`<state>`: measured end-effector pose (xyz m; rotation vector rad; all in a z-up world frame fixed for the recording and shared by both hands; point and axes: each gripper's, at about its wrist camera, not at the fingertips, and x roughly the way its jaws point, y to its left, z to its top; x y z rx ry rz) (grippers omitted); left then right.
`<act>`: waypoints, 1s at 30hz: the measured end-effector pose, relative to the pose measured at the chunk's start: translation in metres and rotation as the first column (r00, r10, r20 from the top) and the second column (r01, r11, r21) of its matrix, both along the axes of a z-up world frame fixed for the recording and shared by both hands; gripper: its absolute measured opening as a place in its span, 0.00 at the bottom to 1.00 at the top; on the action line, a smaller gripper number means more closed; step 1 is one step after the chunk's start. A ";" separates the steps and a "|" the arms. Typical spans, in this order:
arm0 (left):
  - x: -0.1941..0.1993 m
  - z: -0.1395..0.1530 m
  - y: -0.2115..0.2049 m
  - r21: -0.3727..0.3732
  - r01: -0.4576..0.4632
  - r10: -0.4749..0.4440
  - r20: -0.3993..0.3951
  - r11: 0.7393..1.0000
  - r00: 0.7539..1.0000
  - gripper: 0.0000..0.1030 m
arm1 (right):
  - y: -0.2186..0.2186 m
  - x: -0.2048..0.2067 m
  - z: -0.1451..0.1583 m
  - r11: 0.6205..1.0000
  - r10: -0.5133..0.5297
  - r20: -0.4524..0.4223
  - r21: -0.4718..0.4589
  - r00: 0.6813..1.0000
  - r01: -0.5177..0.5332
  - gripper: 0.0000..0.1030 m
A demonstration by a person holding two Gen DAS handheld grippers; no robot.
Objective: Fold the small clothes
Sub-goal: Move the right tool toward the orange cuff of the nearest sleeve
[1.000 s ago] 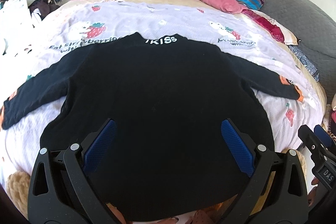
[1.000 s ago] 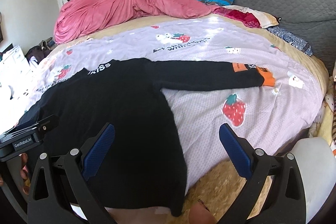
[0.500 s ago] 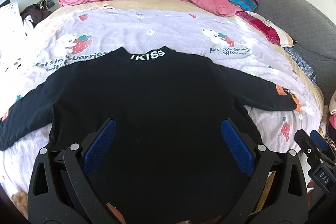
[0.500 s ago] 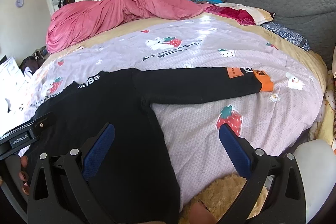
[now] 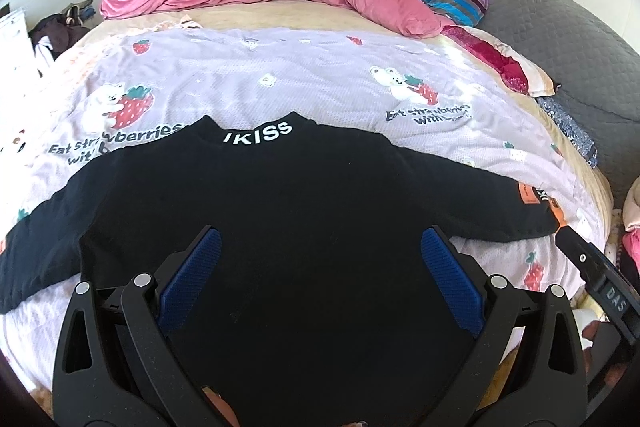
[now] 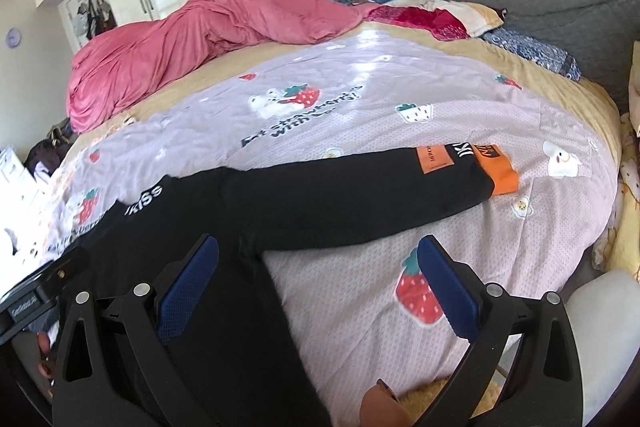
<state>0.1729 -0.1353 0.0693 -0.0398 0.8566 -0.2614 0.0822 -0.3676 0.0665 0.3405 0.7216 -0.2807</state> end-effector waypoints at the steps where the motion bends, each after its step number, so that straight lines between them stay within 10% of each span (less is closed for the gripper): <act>1: 0.002 0.000 -0.001 -0.002 -0.001 0.001 -0.003 1.000 1.000 0.91 | -0.005 0.002 0.000 1.000 -0.011 0.000 0.007 1.000 0.011 0.96; 30: 0.075 -0.045 -0.037 0.019 0.033 -0.031 -0.099 0.999 0.995 0.91 | -0.144 0.035 -0.060 0.912 -0.366 -0.123 0.151 0.923 0.382 0.96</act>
